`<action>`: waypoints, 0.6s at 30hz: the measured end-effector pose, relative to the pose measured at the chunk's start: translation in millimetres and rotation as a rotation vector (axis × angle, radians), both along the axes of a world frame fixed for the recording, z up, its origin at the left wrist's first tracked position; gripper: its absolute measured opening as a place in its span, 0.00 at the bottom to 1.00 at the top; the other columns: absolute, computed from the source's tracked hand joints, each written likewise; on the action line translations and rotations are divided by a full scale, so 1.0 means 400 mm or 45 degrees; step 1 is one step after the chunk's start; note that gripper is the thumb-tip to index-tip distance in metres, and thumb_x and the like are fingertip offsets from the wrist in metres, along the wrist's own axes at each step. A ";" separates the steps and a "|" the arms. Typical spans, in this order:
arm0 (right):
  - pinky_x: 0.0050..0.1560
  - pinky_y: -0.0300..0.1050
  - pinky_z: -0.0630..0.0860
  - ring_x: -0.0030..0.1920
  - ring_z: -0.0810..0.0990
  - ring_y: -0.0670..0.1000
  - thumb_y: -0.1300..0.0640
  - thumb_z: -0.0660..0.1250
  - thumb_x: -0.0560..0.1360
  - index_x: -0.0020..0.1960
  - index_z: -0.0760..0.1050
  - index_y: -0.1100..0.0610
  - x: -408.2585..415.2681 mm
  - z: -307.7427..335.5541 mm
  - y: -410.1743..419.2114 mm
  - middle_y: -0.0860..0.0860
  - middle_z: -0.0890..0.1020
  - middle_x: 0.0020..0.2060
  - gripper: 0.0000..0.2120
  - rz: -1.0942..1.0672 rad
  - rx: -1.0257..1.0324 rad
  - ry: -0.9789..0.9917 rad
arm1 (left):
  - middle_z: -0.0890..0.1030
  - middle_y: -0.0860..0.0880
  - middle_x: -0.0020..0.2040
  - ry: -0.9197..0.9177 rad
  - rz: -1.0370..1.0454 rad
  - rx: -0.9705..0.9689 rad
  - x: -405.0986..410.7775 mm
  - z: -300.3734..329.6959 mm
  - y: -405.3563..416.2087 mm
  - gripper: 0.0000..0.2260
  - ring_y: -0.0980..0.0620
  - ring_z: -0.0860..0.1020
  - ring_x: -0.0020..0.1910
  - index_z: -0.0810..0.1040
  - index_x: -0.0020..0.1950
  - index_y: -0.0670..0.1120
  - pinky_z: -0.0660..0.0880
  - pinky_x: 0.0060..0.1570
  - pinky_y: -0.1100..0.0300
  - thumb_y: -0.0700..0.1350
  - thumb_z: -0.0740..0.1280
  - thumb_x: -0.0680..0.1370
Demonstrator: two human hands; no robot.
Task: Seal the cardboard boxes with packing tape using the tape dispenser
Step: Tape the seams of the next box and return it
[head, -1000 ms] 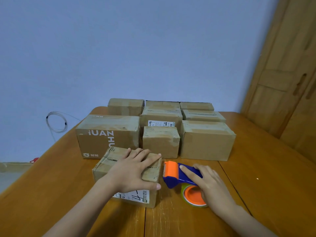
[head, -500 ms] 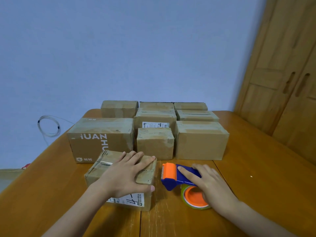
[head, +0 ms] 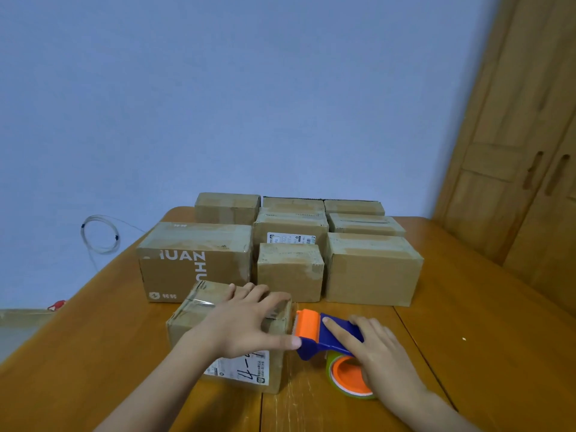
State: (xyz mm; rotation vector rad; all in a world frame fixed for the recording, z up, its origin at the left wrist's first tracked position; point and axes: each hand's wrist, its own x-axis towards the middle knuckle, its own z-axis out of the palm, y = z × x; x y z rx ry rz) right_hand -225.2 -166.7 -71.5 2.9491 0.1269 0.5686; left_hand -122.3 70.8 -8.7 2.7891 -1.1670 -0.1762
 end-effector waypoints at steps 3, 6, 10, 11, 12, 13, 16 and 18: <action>0.35 0.41 0.78 0.43 0.82 0.51 0.55 0.85 0.43 0.68 0.67 0.47 0.004 -0.005 0.001 0.53 0.81 0.47 0.56 0.013 0.018 -0.038 | 0.62 0.49 0.74 -0.006 0.084 -0.011 -0.005 0.006 -0.031 0.40 0.44 0.56 0.75 0.50 0.75 0.66 0.47 0.73 0.40 0.80 0.42 0.65; 0.35 0.41 0.78 0.42 0.82 0.50 0.53 0.85 0.42 0.68 0.68 0.47 0.010 -0.001 0.011 0.52 0.82 0.47 0.56 0.011 0.023 -0.030 | 0.65 0.50 0.69 -0.032 0.121 -0.034 -0.009 -0.001 -0.044 0.29 0.47 0.57 0.72 0.55 0.74 0.66 0.45 0.73 0.39 0.68 0.44 0.72; 0.35 0.40 0.78 0.43 0.82 0.50 0.50 0.85 0.42 0.67 0.69 0.47 0.007 0.008 0.013 0.52 0.82 0.48 0.55 0.020 0.016 -0.015 | 0.66 0.51 0.64 -0.059 0.145 -0.050 -0.015 -0.010 -0.053 0.28 0.48 0.60 0.69 0.60 0.70 0.63 0.47 0.72 0.39 0.65 0.43 0.71; 0.36 0.40 0.78 0.44 0.82 0.50 0.50 0.85 0.42 0.67 0.69 0.47 0.006 0.008 0.011 0.52 0.82 0.48 0.55 0.018 0.012 -0.012 | 0.66 0.51 0.64 -0.060 0.154 -0.049 -0.016 -0.012 -0.056 0.27 0.47 0.60 0.68 0.61 0.69 0.63 0.47 0.72 0.39 0.64 0.43 0.72; 0.36 0.40 0.78 0.44 0.82 0.50 0.50 0.85 0.42 0.67 0.68 0.47 0.004 0.007 0.008 0.52 0.82 0.48 0.56 0.011 0.009 -0.002 | 0.66 0.51 0.63 -0.065 0.159 -0.052 -0.017 -0.014 -0.059 0.25 0.47 0.60 0.68 0.61 0.69 0.62 0.47 0.71 0.38 0.63 0.44 0.73; 0.36 0.40 0.78 0.44 0.83 0.50 0.50 0.86 0.41 0.68 0.68 0.47 0.004 0.006 0.006 0.52 0.82 0.48 0.56 0.003 0.008 0.015 | 0.66 0.51 0.64 -0.069 0.162 -0.057 -0.017 -0.016 -0.061 0.24 0.47 0.60 0.69 0.61 0.69 0.62 0.47 0.72 0.38 0.62 0.45 0.74; 0.34 0.39 0.78 0.44 0.83 0.51 0.48 0.85 0.40 0.67 0.68 0.47 0.005 0.005 0.000 0.51 0.82 0.49 0.57 -0.016 0.010 0.066 | 0.65 0.51 0.66 -0.067 0.175 -0.074 -0.019 -0.020 -0.064 0.19 0.46 0.59 0.70 0.61 0.70 0.61 0.45 0.72 0.39 0.60 0.47 0.79; 0.34 0.38 0.78 0.44 0.83 0.51 0.48 0.85 0.39 0.67 0.68 0.47 0.005 0.003 -0.004 0.51 0.82 0.49 0.58 -0.019 0.014 0.081 | 0.65 0.51 0.67 -0.060 0.178 -0.063 -0.019 -0.021 -0.065 0.23 0.46 0.58 0.71 0.60 0.71 0.61 0.45 0.73 0.39 0.61 0.43 0.77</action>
